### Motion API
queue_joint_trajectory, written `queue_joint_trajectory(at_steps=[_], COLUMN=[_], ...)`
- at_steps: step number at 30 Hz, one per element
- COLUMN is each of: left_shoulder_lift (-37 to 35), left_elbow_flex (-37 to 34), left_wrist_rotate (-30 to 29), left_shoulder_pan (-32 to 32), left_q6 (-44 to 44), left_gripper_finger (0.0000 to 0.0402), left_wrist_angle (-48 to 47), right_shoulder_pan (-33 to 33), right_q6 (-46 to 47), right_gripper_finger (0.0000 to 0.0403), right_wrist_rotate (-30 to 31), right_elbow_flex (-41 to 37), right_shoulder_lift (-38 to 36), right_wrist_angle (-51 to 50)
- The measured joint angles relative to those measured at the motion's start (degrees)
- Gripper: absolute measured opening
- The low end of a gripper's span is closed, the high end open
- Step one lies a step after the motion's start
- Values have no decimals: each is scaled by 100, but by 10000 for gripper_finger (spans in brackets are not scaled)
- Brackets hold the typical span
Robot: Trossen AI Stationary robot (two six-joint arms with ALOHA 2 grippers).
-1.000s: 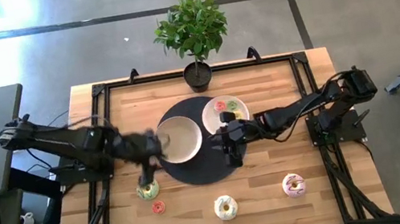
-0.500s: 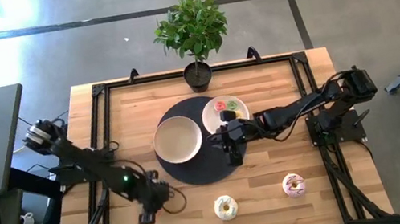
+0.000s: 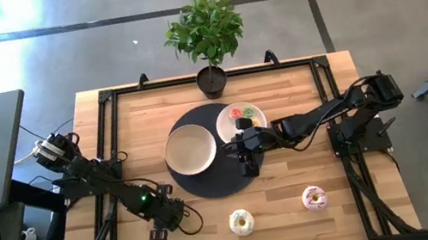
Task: Pick & Place donuts
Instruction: Put the small pink donut on the right white plate
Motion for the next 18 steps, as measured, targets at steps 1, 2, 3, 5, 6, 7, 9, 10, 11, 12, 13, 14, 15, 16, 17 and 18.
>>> queue_joint_trajectory(at_steps=[1,2,3,5,6,7,9,10,11,12,13,14,15,16,17,18], left_shoulder_lift=[0,-10,-31,-70,-79,-81,-83,-83,-83,-83,-85,-87,-87,-87,-87,-87], left_elbow_flex=[0,0,12,108,201,320,546,661,798,944,1079,1213,1326,1435,1539,1644], left_wrist_rotate=[1,-6,-19,-20,-29,-48,-59,-97,-189,-315,-454,-605,-769,-967,-1185,-1396], left_shoulder_pan=[0,0,0,0,13,65,178,263,354,453,557,688,825,977,1149,1334], left_q6=[14,17,17,19,39,114,282,398,543,715,909,1135,1359,1569,1746,1893], left_gripper_finger=[101,85,69,37,23,13,8,11,14,17,19,19,19,18,16,14], left_wrist_angle=[7,4,-27,-62,-70,-107,-171,-198,-227,-241,-269,-321,-341,-334,-302,-254], right_shoulder_pan=[0,0,0,0,0,0,0,0,0,-2,-2,0,0,0,0,0], right_q6=[0,0,0,0,0,0,-2,-23,-45,-95,-162,-173,-177,-179,-174,-143], right_gripper_finger=[108,108,108,108,108,108,108,108,108,108,108,108,108,108,108,108], right_wrist_rotate=[0,0,0,0,0,0,0,0,3,29,79,156,250,334,411,504], right_elbow_flex=[0,0,0,0,0,0,0,0,0,-1,-2,-2,-2,-1,0,0], right_shoulder_lift=[0,0,0,0,0,0,0,0,-4,-30,-61,-128,-223,-351,-507,-680], right_wrist_angle=[0,0,0,7,15,19,31,40,41,32,30,-1,-99,-240,-429,-709])
